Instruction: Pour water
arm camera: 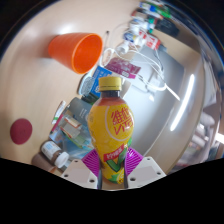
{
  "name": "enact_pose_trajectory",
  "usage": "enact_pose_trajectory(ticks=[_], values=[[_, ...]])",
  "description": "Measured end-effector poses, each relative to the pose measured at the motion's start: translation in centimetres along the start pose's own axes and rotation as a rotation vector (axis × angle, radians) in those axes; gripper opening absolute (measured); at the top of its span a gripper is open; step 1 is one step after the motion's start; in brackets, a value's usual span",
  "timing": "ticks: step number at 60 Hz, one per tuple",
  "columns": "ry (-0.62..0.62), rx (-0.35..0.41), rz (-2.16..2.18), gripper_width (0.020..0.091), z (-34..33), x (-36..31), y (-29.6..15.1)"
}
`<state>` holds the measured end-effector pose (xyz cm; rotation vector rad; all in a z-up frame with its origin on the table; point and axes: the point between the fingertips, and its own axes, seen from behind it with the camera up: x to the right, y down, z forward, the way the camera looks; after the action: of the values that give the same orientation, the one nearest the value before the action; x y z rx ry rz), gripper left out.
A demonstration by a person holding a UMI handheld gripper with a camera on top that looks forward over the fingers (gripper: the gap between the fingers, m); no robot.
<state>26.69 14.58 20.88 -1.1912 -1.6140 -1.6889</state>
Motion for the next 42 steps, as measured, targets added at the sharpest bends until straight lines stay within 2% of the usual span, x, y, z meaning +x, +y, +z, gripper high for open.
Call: enact_pose_trajectory(ticks=[4,9,23,30,36,42], values=[[0.032,0.047,-0.145,0.0288,0.5,1.5,-1.7],[0.069,0.062,-0.266,0.0291,0.7,2.8,-2.9],[0.057,0.092,-0.332,0.0290,0.8,2.9,-4.9],[0.076,0.132,-0.313,0.0292,0.8,2.9,-5.7],[0.095,0.132,-0.052,0.0291,0.9,4.3,-4.5],[0.043,0.138,0.554,0.0293,0.9,5.6,-2.1]])
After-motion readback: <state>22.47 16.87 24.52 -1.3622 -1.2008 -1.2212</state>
